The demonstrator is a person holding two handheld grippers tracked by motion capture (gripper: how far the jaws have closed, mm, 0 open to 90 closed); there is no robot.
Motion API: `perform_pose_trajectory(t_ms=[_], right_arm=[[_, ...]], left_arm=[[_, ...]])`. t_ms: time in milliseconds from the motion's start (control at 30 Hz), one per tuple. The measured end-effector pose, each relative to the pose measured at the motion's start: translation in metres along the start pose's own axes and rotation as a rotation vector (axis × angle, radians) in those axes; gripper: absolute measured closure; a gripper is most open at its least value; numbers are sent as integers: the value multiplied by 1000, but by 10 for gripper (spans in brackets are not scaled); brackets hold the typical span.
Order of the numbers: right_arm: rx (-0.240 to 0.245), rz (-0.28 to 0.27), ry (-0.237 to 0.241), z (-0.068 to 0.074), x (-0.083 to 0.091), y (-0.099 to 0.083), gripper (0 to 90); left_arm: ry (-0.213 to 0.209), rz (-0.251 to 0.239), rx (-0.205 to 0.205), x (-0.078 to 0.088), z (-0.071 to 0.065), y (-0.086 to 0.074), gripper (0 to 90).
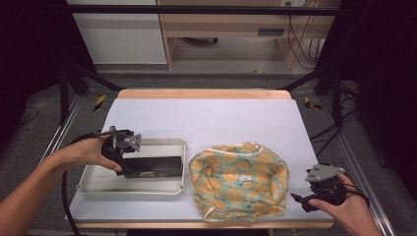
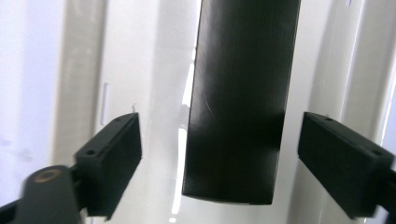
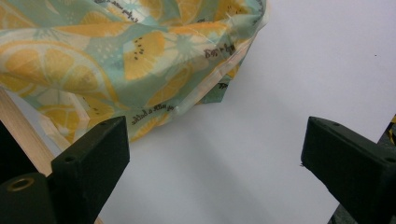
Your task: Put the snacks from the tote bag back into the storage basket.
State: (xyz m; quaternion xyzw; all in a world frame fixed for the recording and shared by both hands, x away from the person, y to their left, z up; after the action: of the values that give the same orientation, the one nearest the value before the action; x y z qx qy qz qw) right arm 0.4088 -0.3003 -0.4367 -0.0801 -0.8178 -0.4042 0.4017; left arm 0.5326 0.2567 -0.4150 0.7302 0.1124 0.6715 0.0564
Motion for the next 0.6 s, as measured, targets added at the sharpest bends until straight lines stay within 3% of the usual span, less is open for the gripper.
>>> perform_pose_trajectory(t_ms=[433,600], right_arm=[[17,-24,-9,1,6,10,77],[10,-38,-13,1,8,13,77]], left_arm=[[54,-76,38,12,-7,20,62],[102,-118,62,18,-10,25,60]])
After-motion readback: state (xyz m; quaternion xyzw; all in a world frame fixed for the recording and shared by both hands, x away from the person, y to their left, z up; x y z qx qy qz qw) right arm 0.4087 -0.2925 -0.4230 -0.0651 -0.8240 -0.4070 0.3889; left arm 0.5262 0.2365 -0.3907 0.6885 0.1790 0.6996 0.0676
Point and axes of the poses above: each handheld gripper's, and its own axes: x roughly backward along the jaws, y roughly out of its top, z roughly to its left, the point moved 3 cm from there along -x, roughly forward along the jaws, and after that the axes turned 11 degrees about -y, right-handed, at the moved point
